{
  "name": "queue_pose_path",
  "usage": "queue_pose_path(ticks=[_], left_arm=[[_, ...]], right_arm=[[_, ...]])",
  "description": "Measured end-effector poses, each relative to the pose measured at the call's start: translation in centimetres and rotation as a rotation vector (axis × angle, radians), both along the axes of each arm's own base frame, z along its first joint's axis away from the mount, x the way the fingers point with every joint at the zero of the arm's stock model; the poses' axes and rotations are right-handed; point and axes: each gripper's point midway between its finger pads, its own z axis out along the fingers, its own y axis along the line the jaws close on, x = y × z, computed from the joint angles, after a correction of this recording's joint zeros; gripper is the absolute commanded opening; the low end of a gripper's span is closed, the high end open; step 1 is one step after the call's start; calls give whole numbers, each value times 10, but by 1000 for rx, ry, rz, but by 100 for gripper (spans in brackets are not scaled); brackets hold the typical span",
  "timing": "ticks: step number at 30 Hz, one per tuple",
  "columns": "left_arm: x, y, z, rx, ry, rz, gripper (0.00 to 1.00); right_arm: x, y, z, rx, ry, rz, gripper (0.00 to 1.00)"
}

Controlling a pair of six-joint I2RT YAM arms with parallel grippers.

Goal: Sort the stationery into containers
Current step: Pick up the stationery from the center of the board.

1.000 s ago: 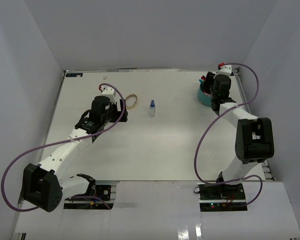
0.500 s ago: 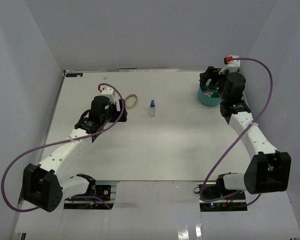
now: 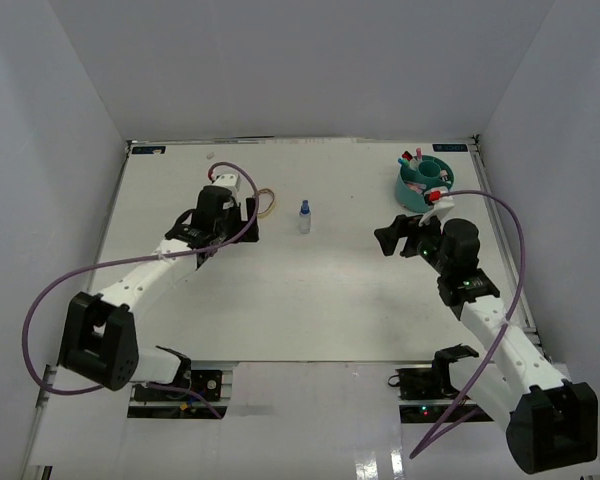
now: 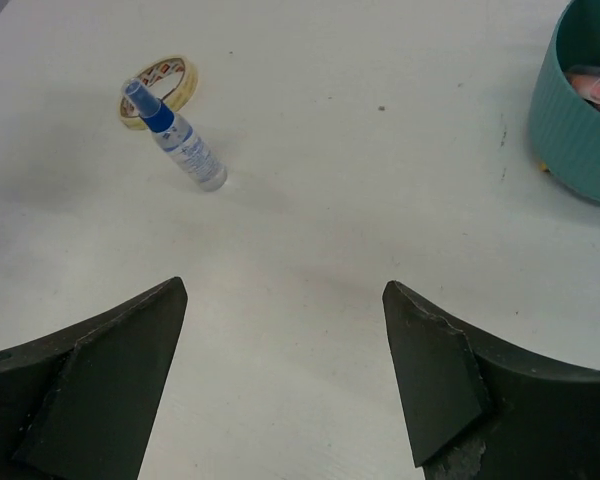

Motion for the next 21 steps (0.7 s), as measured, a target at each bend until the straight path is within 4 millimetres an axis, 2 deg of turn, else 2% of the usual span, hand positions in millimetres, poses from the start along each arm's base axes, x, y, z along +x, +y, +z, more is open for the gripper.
queue_pose_path(ticks=[3, 9, 17, 21], left_arm=[[15, -4, -23, 32, 72, 3, 98], [62, -17, -65, 106, 182, 0, 98], [123, -29, -87, 205, 175, -31, 98], [136, -33, -98, 243, 176, -64, 98]], right_arm=[[-12, 2, -1, 24, -7, 20, 87], [-25, 7, 8, 76, -46, 55, 89], [-34, 6, 9, 111, -72, 51, 91], [-35, 6, 10, 119, -75, 45, 92]])
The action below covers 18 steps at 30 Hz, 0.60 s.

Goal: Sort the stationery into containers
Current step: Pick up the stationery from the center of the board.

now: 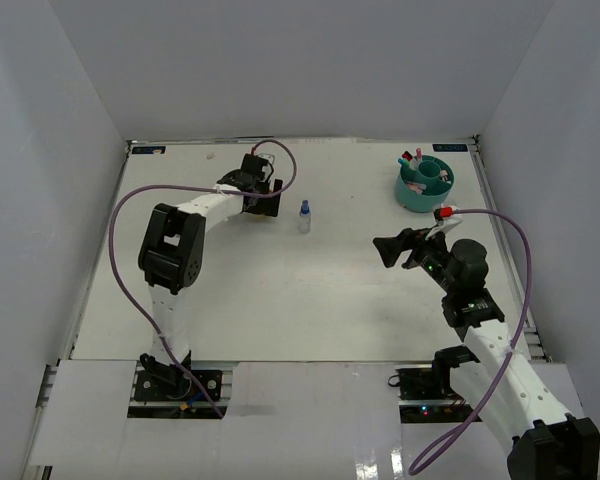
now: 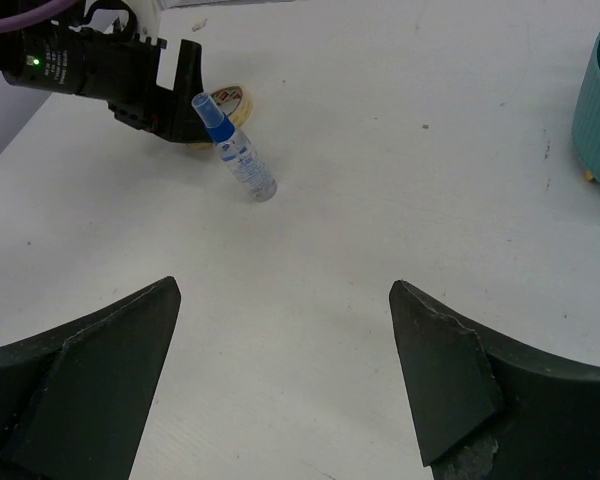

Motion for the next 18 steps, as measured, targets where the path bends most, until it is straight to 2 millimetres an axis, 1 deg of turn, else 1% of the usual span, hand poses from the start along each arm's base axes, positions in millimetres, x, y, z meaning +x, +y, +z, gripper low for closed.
queue_pose_path(ticks=[4, 6, 9, 12, 15, 16, 18], left_arm=[[4, -1, -14, 21, 18, -21, 98], [8, -1, -12, 25, 10, -27, 98], [15, -3, -13, 28, 2, -33, 95], [21, -5, -14, 25, -9, -39, 87], [23, -6, -14, 20, -17, -42, 76], [24, -6, -14, 19, -20, -43, 71], [24, -6, -15, 18, -26, -44, 67]], right_arm=[[1, 0, 2, 9, -7, -4, 92], [1, 0, 1, 10, -5, -6, 92], [1, -1, -2, 9, 3, -10, 92], [1, -2, -2, 9, 2, -15, 92], [2, -2, -2, 8, 2, -19, 92], [2, -2, -2, 8, 2, -20, 92], [2, -2, -2, 8, 2, -21, 92]])
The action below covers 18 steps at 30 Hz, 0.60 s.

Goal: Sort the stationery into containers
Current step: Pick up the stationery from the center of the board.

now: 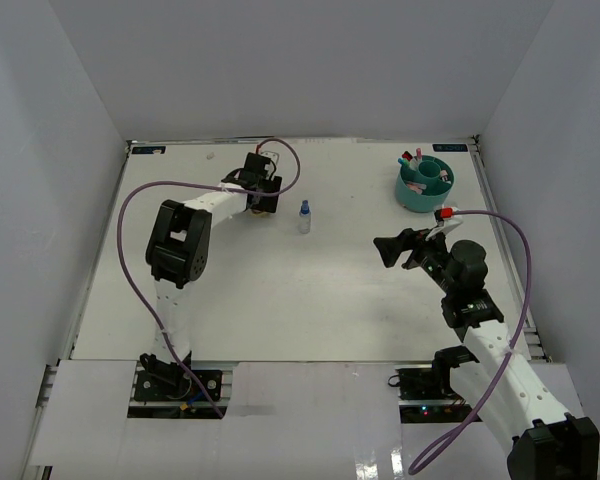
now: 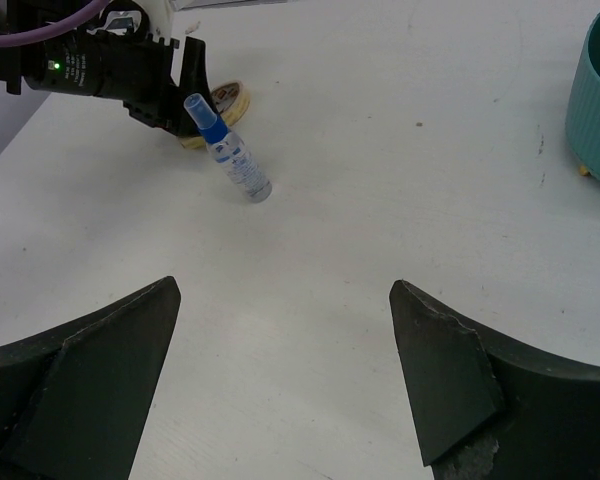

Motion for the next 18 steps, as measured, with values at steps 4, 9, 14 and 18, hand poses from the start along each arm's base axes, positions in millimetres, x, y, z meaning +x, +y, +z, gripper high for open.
queue_pose_path(ticks=[4, 9, 14, 18], left_arm=[[-1, 1, 0, -10, -26, -1, 55], [-31, 14, 3, -10, -28, -6, 52], [-64, 22, 29, -31, -51, -35, 50], [-81, 19, 93, -105, -174, -92, 46]], right_arm=[[0, 1, 0, 0, 1, 8, 92], [-3, 7, -5, -2, 18, 47, 92], [-9, 18, -7, 1, 34, 122, 91], [-9, 33, 4, 8, 44, 211, 88]])
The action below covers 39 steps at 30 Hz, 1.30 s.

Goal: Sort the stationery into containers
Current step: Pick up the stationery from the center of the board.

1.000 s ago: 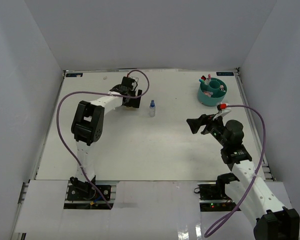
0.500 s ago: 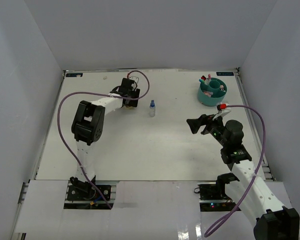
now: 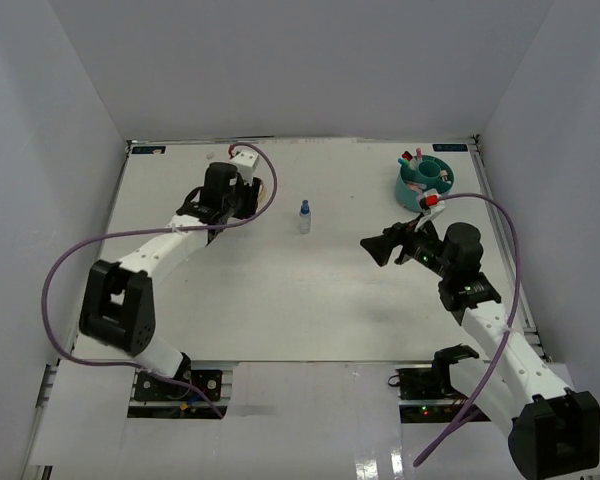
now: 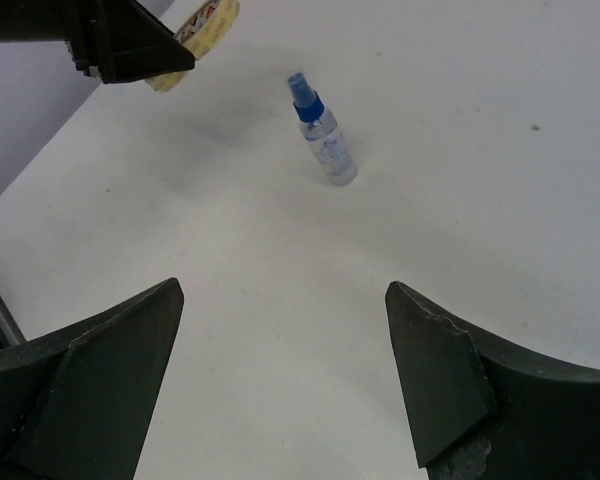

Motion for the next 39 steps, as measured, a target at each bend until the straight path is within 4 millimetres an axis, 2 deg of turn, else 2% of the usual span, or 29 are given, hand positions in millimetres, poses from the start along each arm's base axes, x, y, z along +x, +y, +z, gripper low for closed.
queue_pose_path(ticks=[3, 6, 9, 12, 16, 21, 26, 33, 39], left_arm=[[-19, -7, 63, -76, -143, -77, 45], [-50, -18, 113, -144, -268, -186, 44], [-83, -33, 135, -194, -326, -316, 44], [-112, -45, 141, -235, -337, -431, 44], [-135, -52, 142, -265, -342, -522, 45], [-152, -58, 142, -287, -340, -595, 45], [-164, -66, 137, -301, -331, -660, 45], [-173, -71, 131, -313, -314, -701, 45], [-174, -71, 131, -313, -317, -705, 46]], right_arm=[[2, 14, 20, 10, -12, 71, 88], [2, 33, 49, 19, -36, 150, 88], [-1, 56, 82, 25, -78, 233, 88], [-9, 83, 114, 30, -133, 331, 88], [-21, 116, 133, 28, -160, 441, 87], [-23, 151, 126, 5, -109, 516, 87], [-13, 172, 108, -22, -41, 520, 85], [-5, 191, 99, -35, -7, 523, 79], [-6, 192, 90, -49, 25, 525, 79]])
